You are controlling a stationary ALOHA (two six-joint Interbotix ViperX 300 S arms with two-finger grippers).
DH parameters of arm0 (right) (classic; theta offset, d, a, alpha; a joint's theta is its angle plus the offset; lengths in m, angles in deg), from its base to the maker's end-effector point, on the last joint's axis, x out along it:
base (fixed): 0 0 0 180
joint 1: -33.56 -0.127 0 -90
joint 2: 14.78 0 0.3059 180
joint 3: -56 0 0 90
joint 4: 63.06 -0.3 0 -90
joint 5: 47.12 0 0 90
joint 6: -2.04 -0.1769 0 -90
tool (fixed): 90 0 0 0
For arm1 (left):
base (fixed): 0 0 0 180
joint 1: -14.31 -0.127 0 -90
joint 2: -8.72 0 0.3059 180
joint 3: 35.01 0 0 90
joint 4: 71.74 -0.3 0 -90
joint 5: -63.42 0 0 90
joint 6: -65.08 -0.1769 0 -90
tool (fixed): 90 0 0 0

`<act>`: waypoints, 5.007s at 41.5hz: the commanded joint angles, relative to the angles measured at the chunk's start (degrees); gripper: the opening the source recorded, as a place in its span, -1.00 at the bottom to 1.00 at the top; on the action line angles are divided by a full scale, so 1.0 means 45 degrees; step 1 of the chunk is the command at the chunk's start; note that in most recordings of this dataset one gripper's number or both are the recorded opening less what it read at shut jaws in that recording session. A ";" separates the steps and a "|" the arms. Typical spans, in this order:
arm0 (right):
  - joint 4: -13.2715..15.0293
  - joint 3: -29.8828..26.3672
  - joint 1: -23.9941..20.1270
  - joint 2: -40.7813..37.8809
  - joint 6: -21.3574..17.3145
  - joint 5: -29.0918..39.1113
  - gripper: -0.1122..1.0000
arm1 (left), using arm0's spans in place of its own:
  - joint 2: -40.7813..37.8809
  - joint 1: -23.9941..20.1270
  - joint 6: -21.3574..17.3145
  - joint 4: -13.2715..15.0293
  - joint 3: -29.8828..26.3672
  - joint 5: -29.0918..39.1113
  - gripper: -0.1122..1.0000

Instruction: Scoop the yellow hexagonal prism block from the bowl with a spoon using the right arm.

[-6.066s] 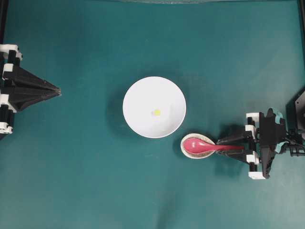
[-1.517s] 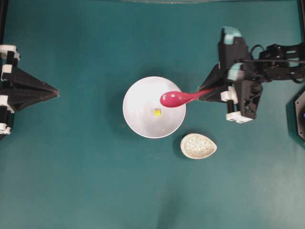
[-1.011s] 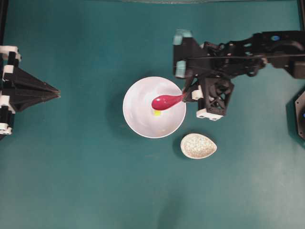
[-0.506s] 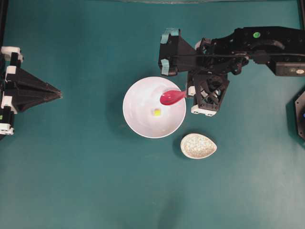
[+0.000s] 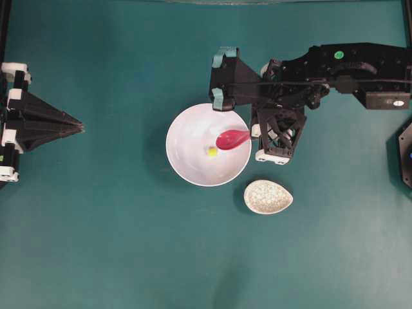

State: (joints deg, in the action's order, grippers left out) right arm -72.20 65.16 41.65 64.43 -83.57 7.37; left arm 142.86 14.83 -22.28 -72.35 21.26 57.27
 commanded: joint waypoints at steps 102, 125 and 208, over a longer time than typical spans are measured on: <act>0.0059 -0.0820 -0.0430 -0.1855 -0.0215 -0.2832 -0.39 | 0.0078 -0.0020 0.0059 -0.0020 -0.0332 -0.0156 -0.66; 0.0039 -0.0254 -0.0430 -0.1855 -0.0215 -0.4180 -0.39 | 0.0078 -0.0020 0.0078 -0.0020 -0.0332 -0.0176 -0.66; 0.0313 -0.1230 -0.0156 0.1016 -0.1758 0.1816 -0.39 | 0.0059 -0.0020 0.0078 -0.0020 -0.0312 -0.0156 -0.66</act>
State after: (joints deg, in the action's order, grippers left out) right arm -70.79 61.56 40.95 68.21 -91.30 14.23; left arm 143.39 14.83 -22.02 -72.35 21.35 57.27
